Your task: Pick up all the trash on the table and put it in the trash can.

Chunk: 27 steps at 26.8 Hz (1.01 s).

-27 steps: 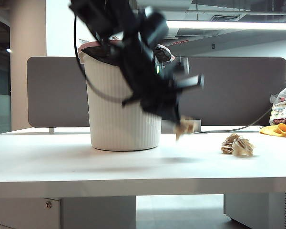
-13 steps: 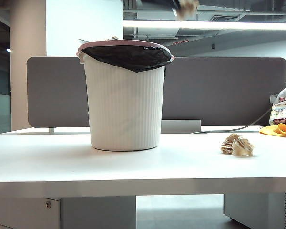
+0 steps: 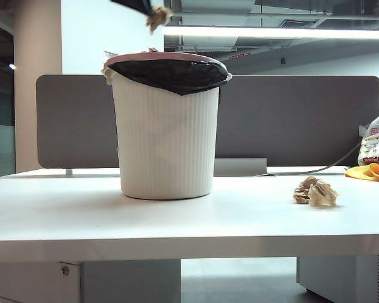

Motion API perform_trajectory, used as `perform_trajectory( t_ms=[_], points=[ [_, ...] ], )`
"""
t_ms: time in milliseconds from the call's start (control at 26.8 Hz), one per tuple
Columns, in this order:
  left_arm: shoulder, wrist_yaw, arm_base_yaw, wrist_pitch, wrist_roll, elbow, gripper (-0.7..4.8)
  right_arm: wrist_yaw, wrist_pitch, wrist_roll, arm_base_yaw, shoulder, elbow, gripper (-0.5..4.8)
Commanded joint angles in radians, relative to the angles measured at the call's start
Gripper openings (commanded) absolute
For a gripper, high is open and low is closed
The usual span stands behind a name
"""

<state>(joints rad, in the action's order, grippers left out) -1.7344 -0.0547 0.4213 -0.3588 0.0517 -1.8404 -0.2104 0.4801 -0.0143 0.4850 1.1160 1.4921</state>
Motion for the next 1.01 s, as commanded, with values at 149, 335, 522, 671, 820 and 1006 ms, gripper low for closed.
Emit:
perform_trajectory(
  t_ms=[149, 335, 522, 671, 820, 1006],
  points=[
    [-0.020, 0.122, -0.048, -0.018, -0.006, -0.002, -0.06, -0.008, -0.014, -0.005, 0.001, 0.071, 0.064, -0.02],
    [-0.020, 0.149, -0.046, -0.035, 0.004, -0.001, 4.34, -0.016, -0.003, -0.012, 0.001, 0.077, 0.064, -0.02],
    [-0.019, 0.148, -0.044, -0.035, 0.000, -0.001, 4.79, -0.016, -0.003, -0.012, 0.001, 0.074, 0.064, -0.01],
    [-0.015, 0.150, -0.045, -0.037, -0.008, -0.002, 4.79, -0.017, 0.010, -0.012, 0.001, 0.074, 0.064, -0.02],
    [0.012, 0.235, -0.019, -0.035, -0.018, -0.002, 4.79, 0.001, 0.037, -0.010, 0.001, 0.065, 0.064, -0.02],
    [0.027, 0.323, 0.076, -0.021, -0.051, -0.003, 4.79, 0.145, 0.120, 0.018, 0.001, 0.010, 0.064, -0.02]
  ],
)
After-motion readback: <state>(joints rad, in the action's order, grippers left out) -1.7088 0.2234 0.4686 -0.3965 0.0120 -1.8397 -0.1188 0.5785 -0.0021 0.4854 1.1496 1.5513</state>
